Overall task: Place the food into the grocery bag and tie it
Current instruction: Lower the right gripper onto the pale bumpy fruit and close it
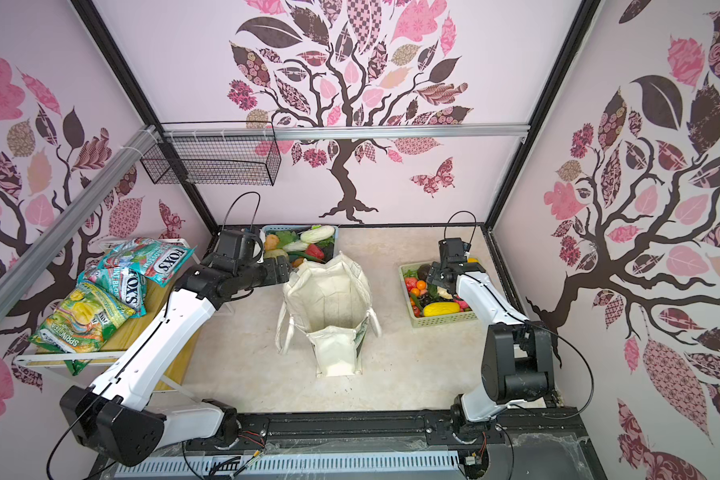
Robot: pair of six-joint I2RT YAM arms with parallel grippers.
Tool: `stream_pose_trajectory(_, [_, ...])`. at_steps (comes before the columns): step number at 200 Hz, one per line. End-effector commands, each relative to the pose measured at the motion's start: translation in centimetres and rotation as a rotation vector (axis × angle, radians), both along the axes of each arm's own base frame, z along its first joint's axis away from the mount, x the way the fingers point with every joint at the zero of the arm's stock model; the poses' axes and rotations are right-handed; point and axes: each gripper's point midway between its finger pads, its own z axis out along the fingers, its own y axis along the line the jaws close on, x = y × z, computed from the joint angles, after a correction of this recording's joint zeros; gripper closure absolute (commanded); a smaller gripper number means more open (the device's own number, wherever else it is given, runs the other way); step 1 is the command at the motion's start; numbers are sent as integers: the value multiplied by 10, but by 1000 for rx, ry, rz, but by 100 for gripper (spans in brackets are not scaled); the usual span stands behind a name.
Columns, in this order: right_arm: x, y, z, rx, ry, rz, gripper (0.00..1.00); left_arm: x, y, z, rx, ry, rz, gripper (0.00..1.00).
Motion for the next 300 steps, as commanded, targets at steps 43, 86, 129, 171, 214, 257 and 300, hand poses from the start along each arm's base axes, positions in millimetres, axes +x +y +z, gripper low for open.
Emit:
stream_pose_trajectory(43, [1, -2, -34, 0, 66, 3, 8, -7, 2, -1, 13, -15, -11, 13])
stream_pose_trajectory(86, [-1, 2, -39, 15, 79, 28, 19, -6, -1, -4, 1, -8, -22, 17])
stream_pose_trajectory(129, [1, 8, -30, 37, 62, 58, 29, -5, -4, -8, -9, -1, -32, 18])
stream_pose_trajectory(171, [3, 13, -13, 59, 32, 79, 33, -6, -5, -6, -19, -4, -31, 18])
stream_pose_trajectory(214, [6, 19, 5, 80, -4, 109, 35, -6, -4, -5, -26, -11, -22, 18])
stream_pose_trajectory(257, [8, 24, 15, 94, -22, 130, 36, -5, -5, -5, -33, -9, -17, 18])
stream_pose_trajectory(300, [9, 36, 24, 96, -30, 175, 36, -6, -4, -6, -28, -8, -15, 18])
